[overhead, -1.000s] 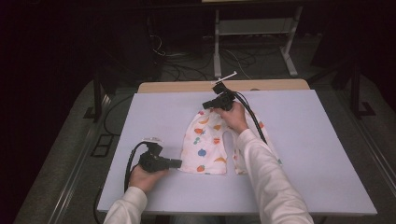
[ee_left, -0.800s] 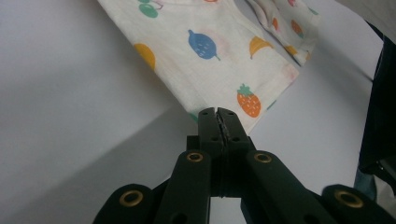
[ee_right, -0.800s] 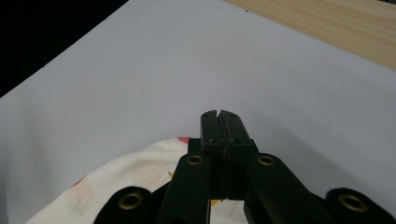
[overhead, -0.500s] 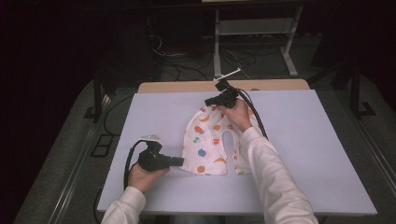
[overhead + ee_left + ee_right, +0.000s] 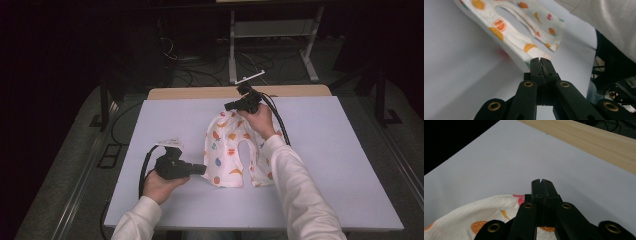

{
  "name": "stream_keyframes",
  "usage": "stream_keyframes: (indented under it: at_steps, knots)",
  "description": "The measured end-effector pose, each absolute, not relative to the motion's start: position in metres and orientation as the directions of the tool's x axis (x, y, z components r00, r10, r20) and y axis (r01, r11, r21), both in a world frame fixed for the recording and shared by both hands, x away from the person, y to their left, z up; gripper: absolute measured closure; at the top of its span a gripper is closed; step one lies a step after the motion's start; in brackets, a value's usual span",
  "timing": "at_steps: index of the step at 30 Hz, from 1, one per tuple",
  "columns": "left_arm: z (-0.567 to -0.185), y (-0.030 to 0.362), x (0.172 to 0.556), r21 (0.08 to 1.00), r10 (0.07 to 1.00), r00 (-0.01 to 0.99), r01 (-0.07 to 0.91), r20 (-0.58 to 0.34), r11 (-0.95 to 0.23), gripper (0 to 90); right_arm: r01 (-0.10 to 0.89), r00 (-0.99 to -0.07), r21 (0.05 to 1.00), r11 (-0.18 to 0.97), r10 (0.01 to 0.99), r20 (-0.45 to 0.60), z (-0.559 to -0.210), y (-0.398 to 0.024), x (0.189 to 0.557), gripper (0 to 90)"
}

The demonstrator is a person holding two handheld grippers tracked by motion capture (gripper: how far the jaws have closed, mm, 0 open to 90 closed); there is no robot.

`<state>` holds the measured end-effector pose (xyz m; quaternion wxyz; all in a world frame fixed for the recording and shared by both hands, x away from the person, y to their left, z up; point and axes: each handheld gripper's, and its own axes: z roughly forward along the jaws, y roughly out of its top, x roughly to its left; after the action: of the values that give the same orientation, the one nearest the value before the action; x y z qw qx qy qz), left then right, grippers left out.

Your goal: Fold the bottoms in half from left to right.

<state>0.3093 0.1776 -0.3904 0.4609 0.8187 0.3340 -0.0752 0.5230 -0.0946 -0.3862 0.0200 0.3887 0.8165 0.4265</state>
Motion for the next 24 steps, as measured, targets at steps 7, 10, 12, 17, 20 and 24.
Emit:
stream_keyframes:
  at_steps: [7,10,12,17,20,24]
  knots:
    - [-0.383,0.162,0.306,0.722,0.444,0.791,0.589,-0.422,-0.363,89.2,0.620,-0.684,0.721,0.310,0.664,0.303,-0.381,-0.111,0.522,88.5]
    - [-0.381,0.153,0.306,0.724,0.429,0.803,0.577,-0.415,-0.379,89.2,0.617,-0.683,0.726,0.304,0.665,0.302,-0.380,-0.114,0.522,88.5]
    - [-0.379,0.147,0.305,0.723,0.419,0.809,0.571,-0.413,-0.389,89.2,0.619,-0.678,0.728,0.295,0.668,0.306,-0.380,-0.118,0.521,88.5]
    - [-0.375,0.133,0.304,0.730,0.399,0.823,0.554,-0.405,-0.400,89.1,0.625,-0.668,0.732,0.272,0.672,0.320,-0.380,-0.128,0.521,88.5]
    - [-0.374,0.126,0.305,0.731,0.389,0.828,0.548,-0.404,-0.408,89.1,0.625,-0.667,0.735,0.264,0.669,0.328,-0.379,-0.131,0.521,88.5]
    - [-0.375,0.118,0.305,0.723,0.384,0.831,0.546,-0.402,-0.423,89.1,0.621,-0.672,0.737,0.266,0.665,0.326,-0.378,-0.134,0.521,88.4]
